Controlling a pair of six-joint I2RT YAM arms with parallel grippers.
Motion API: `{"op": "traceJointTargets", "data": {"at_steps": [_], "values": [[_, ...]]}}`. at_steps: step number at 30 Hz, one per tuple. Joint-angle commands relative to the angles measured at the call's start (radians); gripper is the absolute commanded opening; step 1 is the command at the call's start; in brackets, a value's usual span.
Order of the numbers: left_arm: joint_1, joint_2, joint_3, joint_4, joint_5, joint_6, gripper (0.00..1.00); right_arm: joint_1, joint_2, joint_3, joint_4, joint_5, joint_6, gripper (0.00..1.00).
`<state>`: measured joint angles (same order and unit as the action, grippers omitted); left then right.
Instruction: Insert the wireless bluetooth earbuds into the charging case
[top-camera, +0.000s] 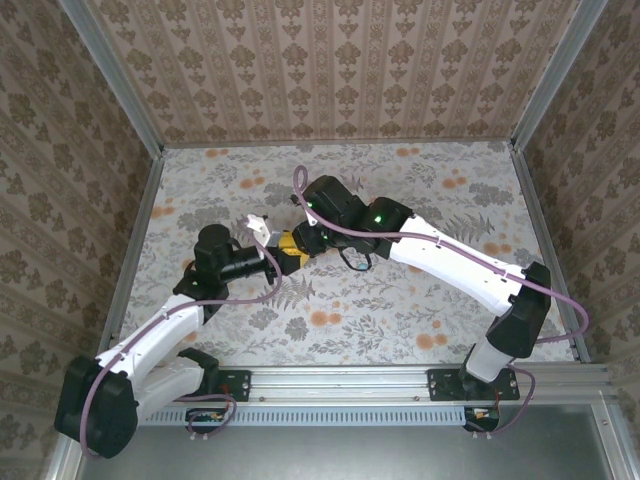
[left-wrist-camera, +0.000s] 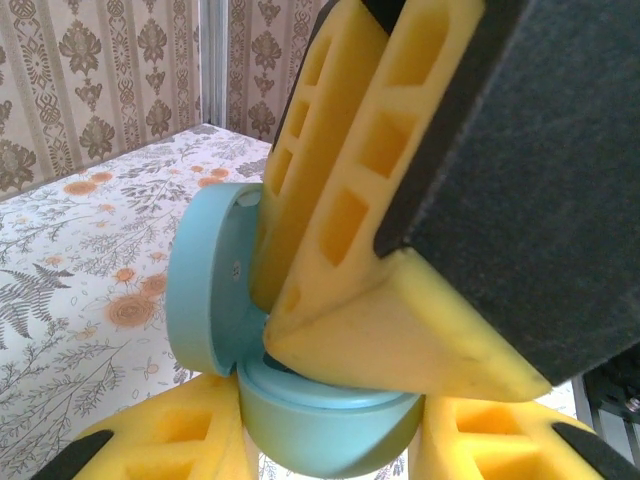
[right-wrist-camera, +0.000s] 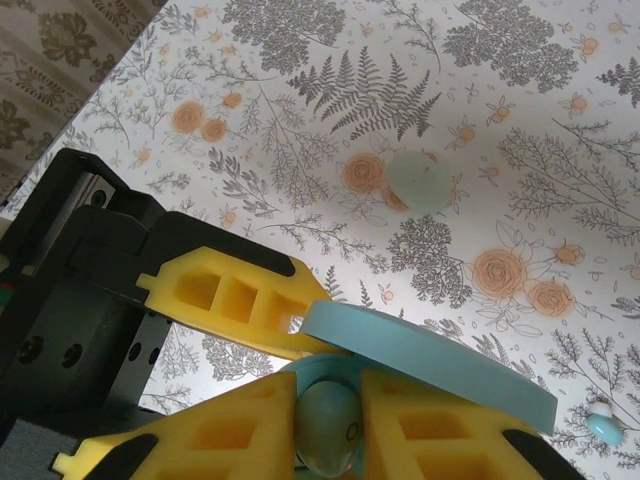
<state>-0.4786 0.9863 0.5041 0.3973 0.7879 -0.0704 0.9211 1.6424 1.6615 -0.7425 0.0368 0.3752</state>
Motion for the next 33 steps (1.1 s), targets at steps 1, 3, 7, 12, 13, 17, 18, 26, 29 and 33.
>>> {"op": "traceJointTargets", "data": {"at_steps": [1,3,7,12,13,17,18,26,29,33], "values": [[-0.006,-0.007,0.012,0.038,0.007,0.023,0.35,0.006,0.003,0.024,-0.039,-0.037,0.022,0.26],[-0.007,-0.008,0.011,0.038,0.007,0.024,0.34,0.006,-0.002,0.024,-0.035,-0.038,0.027,0.27],[-0.007,-0.011,0.010,0.038,0.007,0.024,0.34,0.005,-0.010,0.024,-0.032,-0.037,0.040,0.30],[-0.006,-0.017,0.002,0.038,0.006,0.025,0.34,-0.002,-0.034,0.021,-0.025,-0.029,0.065,0.35],[-0.007,-0.021,0.001,0.035,0.005,0.026,0.35,-0.005,-0.045,0.018,-0.021,-0.029,0.071,0.36],[-0.007,-0.026,-0.003,0.035,-0.002,0.027,0.34,-0.010,-0.094,0.013,0.000,-0.024,0.077,0.37],[-0.005,-0.026,-0.004,0.035,-0.004,0.027,0.35,-0.011,-0.107,0.010,0.005,-0.019,0.073,0.37],[-0.005,-0.026,-0.008,0.038,-0.013,0.019,0.34,-0.052,-0.205,-0.032,0.012,0.001,0.073,0.40],[-0.005,-0.029,-0.009,0.035,-0.017,0.018,0.34,-0.109,-0.243,-0.082,0.016,-0.013,0.093,0.40],[-0.006,-0.035,-0.010,0.023,-0.022,0.021,0.35,-0.239,-0.311,-0.194,0.005,-0.059,0.152,0.41]]}}
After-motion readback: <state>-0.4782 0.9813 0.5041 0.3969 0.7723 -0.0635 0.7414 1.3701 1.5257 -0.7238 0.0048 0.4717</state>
